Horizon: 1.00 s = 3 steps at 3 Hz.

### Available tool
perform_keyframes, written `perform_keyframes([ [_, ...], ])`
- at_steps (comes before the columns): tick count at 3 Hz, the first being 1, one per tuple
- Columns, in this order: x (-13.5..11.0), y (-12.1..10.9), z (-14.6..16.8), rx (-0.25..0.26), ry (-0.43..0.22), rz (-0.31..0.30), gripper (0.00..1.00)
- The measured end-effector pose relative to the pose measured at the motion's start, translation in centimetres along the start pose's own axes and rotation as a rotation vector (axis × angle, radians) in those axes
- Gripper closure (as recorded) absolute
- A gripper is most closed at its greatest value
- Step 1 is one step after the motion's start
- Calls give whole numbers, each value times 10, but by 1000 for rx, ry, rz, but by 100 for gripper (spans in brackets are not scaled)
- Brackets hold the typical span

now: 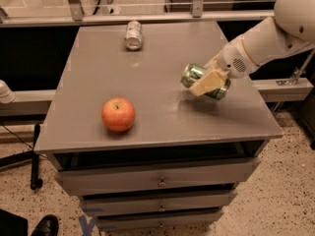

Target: Move green can near apple

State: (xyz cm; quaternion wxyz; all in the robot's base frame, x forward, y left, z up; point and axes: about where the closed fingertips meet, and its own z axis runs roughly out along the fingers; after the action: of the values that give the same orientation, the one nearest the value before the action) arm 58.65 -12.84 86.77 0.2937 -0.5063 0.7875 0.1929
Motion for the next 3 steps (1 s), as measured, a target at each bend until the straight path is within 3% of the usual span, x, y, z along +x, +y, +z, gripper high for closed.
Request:
perform_keyframes([
  [1,-30,30,21,-87,-46,-60,100],
  [3,-56,89,58,-228,-77,-157,100],
])
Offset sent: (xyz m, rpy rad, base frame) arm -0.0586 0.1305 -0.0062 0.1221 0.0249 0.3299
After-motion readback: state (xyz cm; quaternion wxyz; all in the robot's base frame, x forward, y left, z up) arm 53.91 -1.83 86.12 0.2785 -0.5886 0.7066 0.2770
